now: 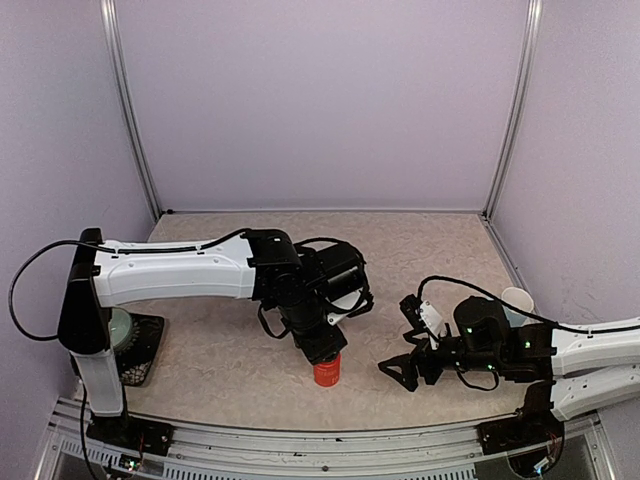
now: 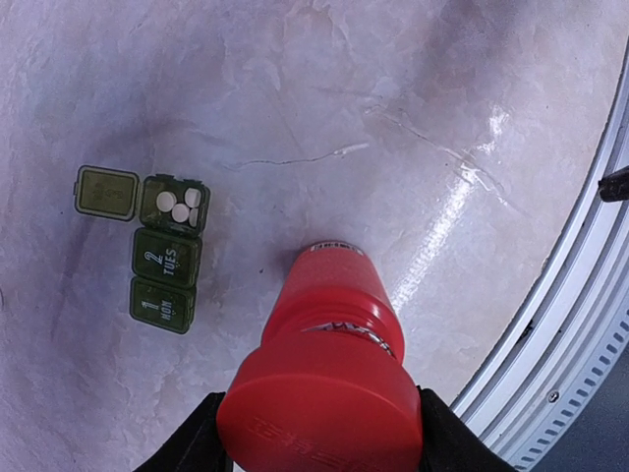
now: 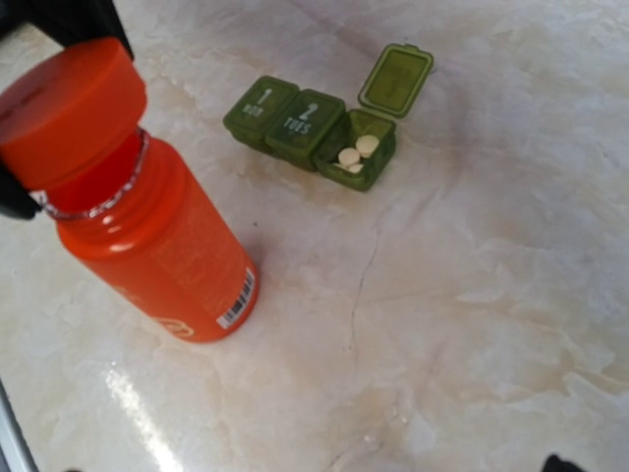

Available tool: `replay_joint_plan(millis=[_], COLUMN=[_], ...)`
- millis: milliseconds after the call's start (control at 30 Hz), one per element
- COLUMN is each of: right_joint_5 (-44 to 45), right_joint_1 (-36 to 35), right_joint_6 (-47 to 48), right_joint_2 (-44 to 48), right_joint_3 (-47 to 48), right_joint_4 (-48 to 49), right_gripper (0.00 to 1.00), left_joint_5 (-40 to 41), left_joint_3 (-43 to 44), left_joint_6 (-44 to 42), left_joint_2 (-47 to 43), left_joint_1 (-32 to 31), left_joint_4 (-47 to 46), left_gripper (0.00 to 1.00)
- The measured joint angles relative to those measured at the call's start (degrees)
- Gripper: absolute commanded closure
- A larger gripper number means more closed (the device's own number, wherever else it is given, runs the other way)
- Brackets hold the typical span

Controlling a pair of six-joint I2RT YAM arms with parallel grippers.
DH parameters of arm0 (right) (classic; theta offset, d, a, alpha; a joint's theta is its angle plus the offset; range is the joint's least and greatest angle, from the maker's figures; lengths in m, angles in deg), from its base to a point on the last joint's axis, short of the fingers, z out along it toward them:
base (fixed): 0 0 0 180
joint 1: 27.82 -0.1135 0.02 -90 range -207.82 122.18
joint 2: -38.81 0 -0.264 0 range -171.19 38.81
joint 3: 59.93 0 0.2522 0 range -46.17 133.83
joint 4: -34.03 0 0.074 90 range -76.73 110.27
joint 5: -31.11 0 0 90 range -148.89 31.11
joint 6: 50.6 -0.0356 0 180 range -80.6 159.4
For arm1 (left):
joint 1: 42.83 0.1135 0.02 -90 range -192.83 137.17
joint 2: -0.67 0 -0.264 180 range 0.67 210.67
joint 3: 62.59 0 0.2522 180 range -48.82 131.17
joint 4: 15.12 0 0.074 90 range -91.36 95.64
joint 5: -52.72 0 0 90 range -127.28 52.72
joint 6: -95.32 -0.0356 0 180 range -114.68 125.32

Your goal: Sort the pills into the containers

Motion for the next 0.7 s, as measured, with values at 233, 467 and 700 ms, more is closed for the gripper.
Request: replay_joint_plan(millis=[233, 467, 700], right_joint_5=[0.0, 0.0, -0.3], right_joint_1=[0.0, 0.0, 0.0], right_joint_6=[0.0, 0.0, 0.0], right_joint_2=[0.0, 0.1, 0.8], right_joint_3=[0.0, 0.0, 0.0], right_joint_4=[0.0, 0.0, 0.0], right_gripper=[0.0, 0.0, 0.0], left_joint_5=[-0.7, -1.0, -0.5], left_joint_3=[0.0, 0.0, 0.0], left_joint_6=[0.0, 0.0, 0.0], left_joint_2=[0.1, 0.9, 1.3], left_joint_1=[-0.7, -0.8, -0.8], left_joint_4=[0.5, 0.5, 0.4], left_gripper=[0.41, 0.41, 0.41])
